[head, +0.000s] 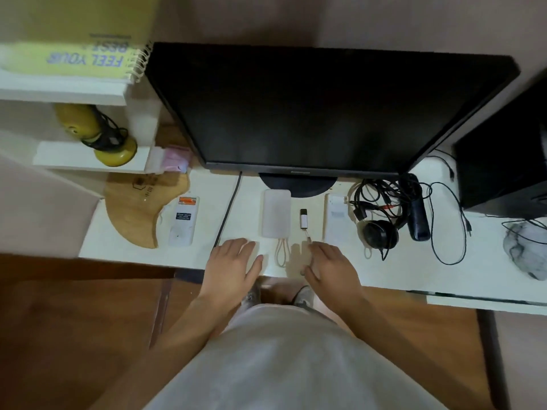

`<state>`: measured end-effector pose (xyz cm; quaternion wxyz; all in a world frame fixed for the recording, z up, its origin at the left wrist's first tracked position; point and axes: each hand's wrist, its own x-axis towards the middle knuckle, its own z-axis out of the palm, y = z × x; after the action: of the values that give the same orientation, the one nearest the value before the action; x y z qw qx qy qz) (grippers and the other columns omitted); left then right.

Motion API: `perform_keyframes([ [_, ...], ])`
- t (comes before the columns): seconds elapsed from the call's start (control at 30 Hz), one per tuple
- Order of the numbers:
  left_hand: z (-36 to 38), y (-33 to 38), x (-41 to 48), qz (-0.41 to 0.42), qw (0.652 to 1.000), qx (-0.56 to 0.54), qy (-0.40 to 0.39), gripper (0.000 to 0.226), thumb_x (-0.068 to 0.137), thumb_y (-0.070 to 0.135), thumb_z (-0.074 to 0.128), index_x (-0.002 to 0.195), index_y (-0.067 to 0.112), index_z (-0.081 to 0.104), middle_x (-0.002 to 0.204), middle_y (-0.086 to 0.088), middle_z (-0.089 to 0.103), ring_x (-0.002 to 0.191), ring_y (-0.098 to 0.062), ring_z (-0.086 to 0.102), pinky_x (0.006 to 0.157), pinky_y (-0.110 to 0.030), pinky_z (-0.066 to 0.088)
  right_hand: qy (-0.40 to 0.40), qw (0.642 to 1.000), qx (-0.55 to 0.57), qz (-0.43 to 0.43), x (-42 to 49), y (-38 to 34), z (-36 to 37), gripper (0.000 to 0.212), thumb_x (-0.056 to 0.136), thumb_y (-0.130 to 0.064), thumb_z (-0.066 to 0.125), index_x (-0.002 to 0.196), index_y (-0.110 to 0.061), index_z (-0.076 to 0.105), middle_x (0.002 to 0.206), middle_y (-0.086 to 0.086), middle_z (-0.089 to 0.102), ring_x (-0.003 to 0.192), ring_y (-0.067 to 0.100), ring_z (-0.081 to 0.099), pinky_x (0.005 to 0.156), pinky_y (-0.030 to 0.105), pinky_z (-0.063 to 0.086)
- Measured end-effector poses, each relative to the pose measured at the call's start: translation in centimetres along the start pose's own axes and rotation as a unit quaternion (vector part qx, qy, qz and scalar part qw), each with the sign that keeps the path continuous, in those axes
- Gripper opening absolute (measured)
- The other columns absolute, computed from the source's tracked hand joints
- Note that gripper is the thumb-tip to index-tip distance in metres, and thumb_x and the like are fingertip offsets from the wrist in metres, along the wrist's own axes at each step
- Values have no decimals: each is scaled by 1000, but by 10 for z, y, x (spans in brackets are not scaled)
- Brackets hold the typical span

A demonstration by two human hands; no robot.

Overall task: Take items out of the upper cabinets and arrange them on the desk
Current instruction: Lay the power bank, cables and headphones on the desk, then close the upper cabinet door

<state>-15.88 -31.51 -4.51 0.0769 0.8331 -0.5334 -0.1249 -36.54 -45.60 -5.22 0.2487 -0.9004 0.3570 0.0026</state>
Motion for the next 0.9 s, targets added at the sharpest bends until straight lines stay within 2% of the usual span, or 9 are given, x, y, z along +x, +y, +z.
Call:
perform_keyframes([
  [0.07,-3,2,-17,-16,1000,11,0,50,99,48,37,125,17,66,126,-3,67,117,-25,60,96,-41,48,6,1000,2,-15,-10,-2,5,45,89,-27,57,131,-11,61,125,6,66,112,28,62,84,42,58],
  [0.17,-6,2,-45,-50,999,22,-6,47,98,48,40,124,18,66,125,-3,67,117,-26,61,95,-42,49,-28,999,4,-39,-11,-8,12,47,91,-33,54,134,-14,59,130,3,63,117,27,59,90,41,55],
  [0.3,-16,-4,-77,-75,997,37,-4,46,98,46,40,119,16,67,120,-4,68,109,-27,63,90,-41,50,-41,995,0,-91,4,-19,16,33,90,-31,61,120,-16,62,123,5,65,109,30,60,86,40,54],
  [0.37,-21,-6,-89,-85,996,32,-4,48,98,47,38,124,16,65,125,-4,66,114,-26,61,93,-41,49,-42,994,-17,-95,11,-26,13,28,92,-33,61,115,-16,60,120,5,65,108,29,58,87,39,51],
  [0.5,-23,-7,-98,-86,996,20,-23,59,99,52,30,135,16,59,134,-5,63,122,-27,57,101,-41,45,-8,998,-16,-65,8,-37,1,38,95,-38,53,125,-14,56,124,7,63,112,29,55,92,39,48],
  [0.6,-21,-2,-93,-50,998,14,-30,60,99,53,28,134,16,59,134,-4,63,123,-26,57,102,-42,45,16,999,-5,-40,-15,-42,-6,40,97,-36,54,129,-13,55,127,7,61,117,29,53,94,39,46],
  [0.7,-20,5,-86,25,999,4,-23,57,99,50,31,127,14,65,131,-7,65,122,-27,58,102,-43,47,45,999,11,11,-51,-42,-6,44,97,-35,57,135,-13,55,134,6,60,125,27,50,98,39,45],
  [0.77,-21,13,-85,75,997,11,-25,55,99,50,33,125,15,66,130,-7,65,121,-27,58,101,-42,47,76,995,15,60,-84,-41,-1,45,96,-36,57,135,-14,56,134,5,61,125,26,52,99,39,46],
  [0.9,-18,39,-94,183,982,22,-43,54,99,50,32,127,15,64,130,-5,64,120,-27,58,99,-42,46,132,974,23,181,-175,-46,17,51,92,-43,47,132,-14,59,129,5,63,120,27,56,94,38,50],
])
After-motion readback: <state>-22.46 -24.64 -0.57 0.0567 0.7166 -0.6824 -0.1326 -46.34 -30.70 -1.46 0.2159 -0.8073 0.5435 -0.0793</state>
